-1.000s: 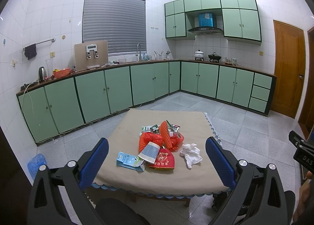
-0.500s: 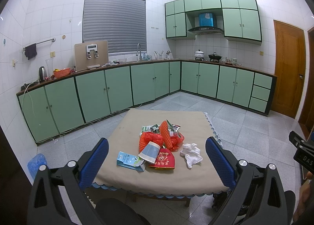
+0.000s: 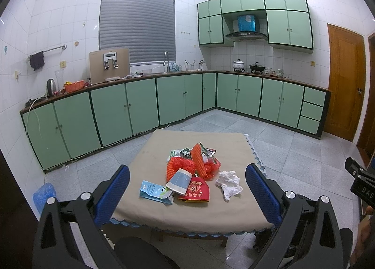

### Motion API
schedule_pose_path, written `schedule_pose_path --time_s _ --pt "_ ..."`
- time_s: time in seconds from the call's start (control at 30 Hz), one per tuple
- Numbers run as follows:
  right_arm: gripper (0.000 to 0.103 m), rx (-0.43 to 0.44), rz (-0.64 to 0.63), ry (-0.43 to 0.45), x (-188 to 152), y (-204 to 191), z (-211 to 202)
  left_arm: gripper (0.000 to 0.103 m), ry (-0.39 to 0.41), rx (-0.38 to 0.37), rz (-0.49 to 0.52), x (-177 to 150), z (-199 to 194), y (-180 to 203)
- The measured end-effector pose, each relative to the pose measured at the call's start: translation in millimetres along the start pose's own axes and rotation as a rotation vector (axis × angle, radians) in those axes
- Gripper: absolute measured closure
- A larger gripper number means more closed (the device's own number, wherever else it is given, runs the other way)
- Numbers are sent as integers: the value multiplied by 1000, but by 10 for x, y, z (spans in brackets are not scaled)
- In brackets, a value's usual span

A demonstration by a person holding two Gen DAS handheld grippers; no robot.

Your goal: Collect trash

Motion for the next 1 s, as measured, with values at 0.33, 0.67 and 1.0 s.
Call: schedule_pose_path --time_s 0.33,0.67,1.0 --pt "5 3 -7 -10 -40 -36 68 6 -12 6 1 -80 53 -8" --pt "5 118 -27 -84 -133 -216 427 6 -57 7 26 -271 246 -73" --pt "5 302 -64 -231 -422 -704 1147 6 -172 22 17 -700 736 -335"
Point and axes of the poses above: each gripper's, at about its wrist camera, not at the fingertips, and z roughly the way its jaws point, y to its right, x to its top, the point moved 7 cm from there along z, roughly the way its jaws point, and after that the axes turned 14 degrees about x, right-handed, at the moved point
